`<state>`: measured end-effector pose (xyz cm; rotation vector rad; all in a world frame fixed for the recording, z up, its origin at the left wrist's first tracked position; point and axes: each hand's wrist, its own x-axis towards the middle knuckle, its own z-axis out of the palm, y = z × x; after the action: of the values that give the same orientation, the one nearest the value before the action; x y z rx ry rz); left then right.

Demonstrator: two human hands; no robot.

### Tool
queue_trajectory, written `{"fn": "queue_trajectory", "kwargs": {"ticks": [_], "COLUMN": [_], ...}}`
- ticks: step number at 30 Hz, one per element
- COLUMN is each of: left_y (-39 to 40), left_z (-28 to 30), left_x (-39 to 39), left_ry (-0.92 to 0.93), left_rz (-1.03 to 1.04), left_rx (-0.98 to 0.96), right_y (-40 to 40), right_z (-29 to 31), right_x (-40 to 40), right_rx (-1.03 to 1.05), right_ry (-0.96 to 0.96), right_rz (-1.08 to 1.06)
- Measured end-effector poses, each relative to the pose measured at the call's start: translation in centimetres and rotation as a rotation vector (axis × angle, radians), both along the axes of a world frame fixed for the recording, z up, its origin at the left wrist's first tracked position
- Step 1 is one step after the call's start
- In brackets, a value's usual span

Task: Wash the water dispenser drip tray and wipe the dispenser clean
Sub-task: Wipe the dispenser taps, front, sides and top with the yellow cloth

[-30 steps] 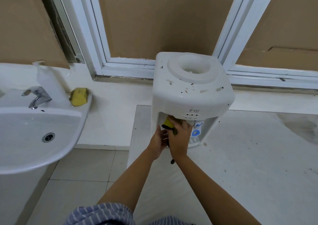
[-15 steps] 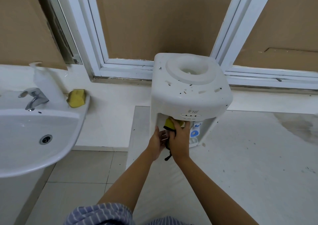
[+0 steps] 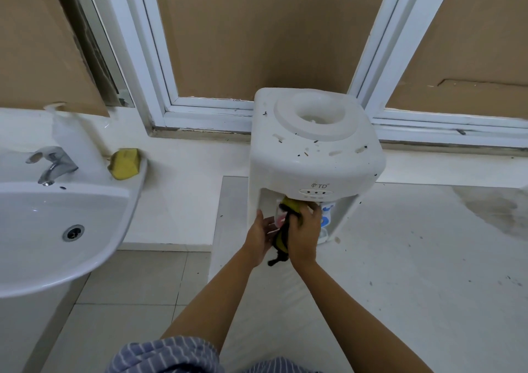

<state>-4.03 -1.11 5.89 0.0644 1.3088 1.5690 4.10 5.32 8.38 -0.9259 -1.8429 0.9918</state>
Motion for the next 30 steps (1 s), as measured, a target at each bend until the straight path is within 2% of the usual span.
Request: {"fn": "queue_trajectory", "kwargs": {"ticks": [2, 3, 10, 16, 22, 24, 28, 30], "left_y": [-0.1, -0.1, -0.1, -0.3, -0.2, -0.3, -0.5, -0.5], "left_z": [0.2, 0.1, -0.1, -0.3, -0.3, -0.1, -0.2, 0.0], "left_x": [0.0, -0.1, -0.1, -0.5, -0.5, -0.4, -0.3, -0.3], "left_ry": [-0.026, -0.031, -0.003, -0.004, -0.028, -0.017, -0.015, -0.020], "left_rz": [-0.003, -0.005, 0.002, -0.016, 0.003, 0.003, 0.013, 0.016], "left_rx": [-0.009, -0.015, -0.015, -0.014, -0.014, -0.035, -0.045, -0.045], "right_y": [0.2, 0.1, -0.9, -0.6, 0.3, 0.3, -0.1, 0.1], "right_z": [-0.1, -0.3, 0.2, -1.4, -5.1, -5.8, -4.7, -3.3], "right_x": [0.1, 0.3, -0.1, 1.1, 3.8, 4.5, 4.8, 3.8], "right_rx": [-0.145, -0.158, 0.183, 0.184, 0.200, 0.194, 0.090, 0.146], "right_ry": [0.105, 0.111, -0.113, -0.143, -0.354, -0.336, -0.166, -0.139], "right_rz": [-0.155, -0.152, 0.219, 0.189, 0.365, 0.329, 0.109, 0.126]}}
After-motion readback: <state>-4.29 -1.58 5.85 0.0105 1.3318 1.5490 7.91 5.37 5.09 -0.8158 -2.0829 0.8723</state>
